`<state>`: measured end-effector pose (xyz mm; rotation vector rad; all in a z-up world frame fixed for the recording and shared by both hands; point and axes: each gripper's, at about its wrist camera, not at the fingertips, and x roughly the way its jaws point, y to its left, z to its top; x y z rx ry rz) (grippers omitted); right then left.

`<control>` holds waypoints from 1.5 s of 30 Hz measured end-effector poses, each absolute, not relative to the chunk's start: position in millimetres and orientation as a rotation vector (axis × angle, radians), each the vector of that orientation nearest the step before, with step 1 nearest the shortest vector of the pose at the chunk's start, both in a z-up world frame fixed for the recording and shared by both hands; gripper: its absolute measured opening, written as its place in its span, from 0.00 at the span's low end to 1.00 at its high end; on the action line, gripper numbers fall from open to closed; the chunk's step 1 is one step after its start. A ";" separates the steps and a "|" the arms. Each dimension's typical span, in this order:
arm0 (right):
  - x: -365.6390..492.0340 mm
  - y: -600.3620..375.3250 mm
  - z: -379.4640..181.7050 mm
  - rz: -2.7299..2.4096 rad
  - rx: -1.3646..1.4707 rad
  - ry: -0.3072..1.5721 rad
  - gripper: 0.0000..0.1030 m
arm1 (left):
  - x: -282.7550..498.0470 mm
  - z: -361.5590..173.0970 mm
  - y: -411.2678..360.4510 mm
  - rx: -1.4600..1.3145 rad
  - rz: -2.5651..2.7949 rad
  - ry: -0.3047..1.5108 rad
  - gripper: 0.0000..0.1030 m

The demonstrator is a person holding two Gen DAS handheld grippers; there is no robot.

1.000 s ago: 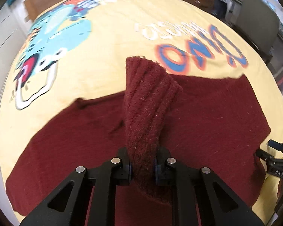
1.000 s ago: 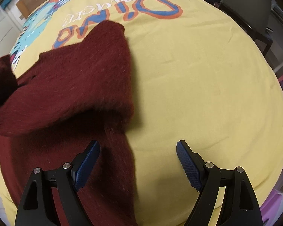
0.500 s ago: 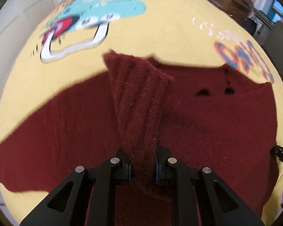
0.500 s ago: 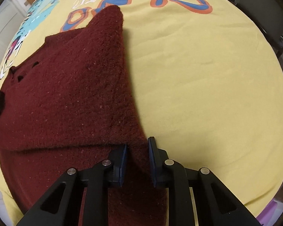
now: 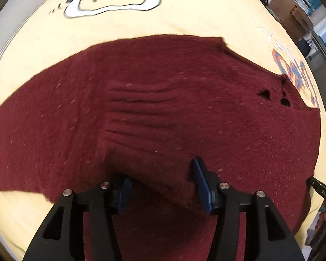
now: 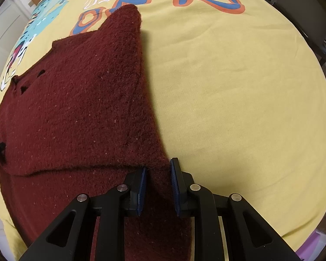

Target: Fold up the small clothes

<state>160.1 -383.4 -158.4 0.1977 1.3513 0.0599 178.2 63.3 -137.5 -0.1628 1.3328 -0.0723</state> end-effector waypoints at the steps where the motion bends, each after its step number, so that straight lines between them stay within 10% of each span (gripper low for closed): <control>1: 160.3 -382.8 -158.3 0.062 0.195 1.350 0.22 | 176.6 -137.1 66.7 -0.156 -0.071 1.337 0.57; 9: 146.8 -385.8 -160.1 0.051 0.180 1.344 0.32 | 161.9 -130.3 100.3 -0.152 -0.033 1.357 0.80; 13: 136.9 -387.6 -153.5 0.028 0.153 1.346 0.61 | 160.6 -118.5 117.9 -0.212 -0.056 1.355 0.81; 29: 107.2 -406.4 -139.0 -0.006 0.161 1.335 0.67 | 204.1 -124.8 96.6 -0.054 -0.040 1.367 0.80; 34: 119.3 -406.0 -128.6 -0.010 0.145 1.303 0.67 | 194.5 -113.6 67.9 0.016 -0.087 1.335 0.17; 45: 195.5 -372.2 -120.0 0.037 0.155 1.206 0.76 | 175.7 -80.8 73.1 -0.054 -0.106 1.243 0.11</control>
